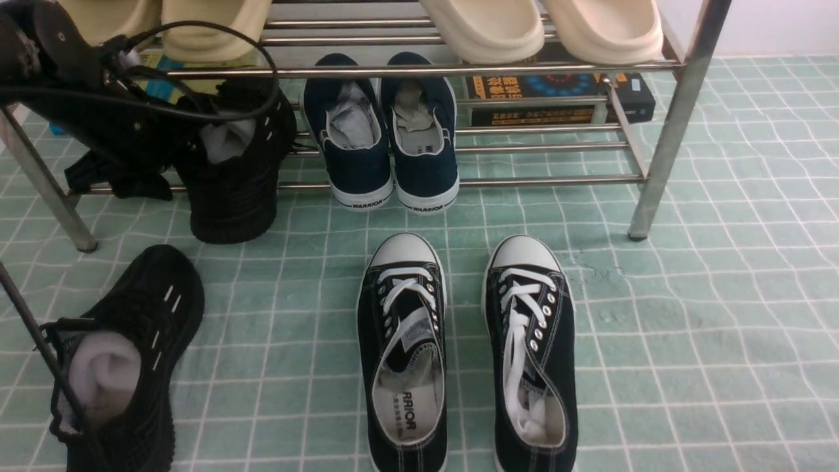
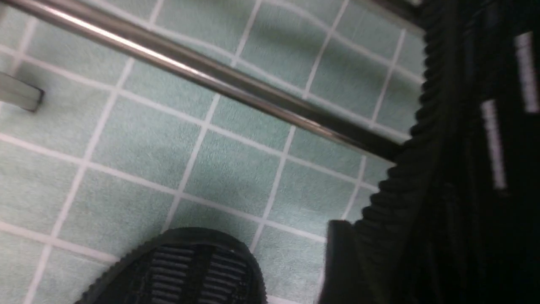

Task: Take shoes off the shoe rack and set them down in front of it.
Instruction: Use the left arm to clamp a shoe on the left side of the shoe rack, then use your left arm to remove the clamped shoe from the shoe rack and put it down

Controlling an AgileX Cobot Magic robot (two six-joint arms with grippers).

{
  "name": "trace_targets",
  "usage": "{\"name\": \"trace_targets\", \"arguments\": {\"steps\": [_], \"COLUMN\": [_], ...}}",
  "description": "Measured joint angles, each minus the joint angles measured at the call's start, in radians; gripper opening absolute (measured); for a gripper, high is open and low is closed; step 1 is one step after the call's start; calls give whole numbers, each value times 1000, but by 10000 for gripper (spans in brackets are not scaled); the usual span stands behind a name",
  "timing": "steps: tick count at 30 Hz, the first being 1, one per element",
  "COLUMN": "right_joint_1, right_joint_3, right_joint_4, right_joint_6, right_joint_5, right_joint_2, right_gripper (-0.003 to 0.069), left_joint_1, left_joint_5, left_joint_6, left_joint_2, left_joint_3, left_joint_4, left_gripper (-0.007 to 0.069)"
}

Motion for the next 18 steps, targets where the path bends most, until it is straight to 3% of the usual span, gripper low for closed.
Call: {"name": "trace_targets", "arguments": {"steps": [1,2,3,5,8,18], "right_joint_1": [0,0,0,0,0,0], "right_joint_3": [0,0,0,0,0,0], "right_joint_4": [0,0,0,0,0,0], "right_joint_6": [0,0,0,0,0,0], "right_joint_5": [0,0,0,0,0,0], "right_joint_2": [0,0,0,0,0,0], "right_gripper": [237,237,237,237,237,237], "left_joint_1": [0,0,0,0,0,-13], "left_joint_5": [0,6,8,32,97,422], "left_joint_6": [3,6,6,13,25,11], "left_joint_2": [1,1,1,-4,-36,-298], "left_joint_3": [0,0,0,-2,-1,82], "left_joint_4": [-5,-13,-16,-20,-17,30], "left_gripper": [314,218,218,55,16,11]}}
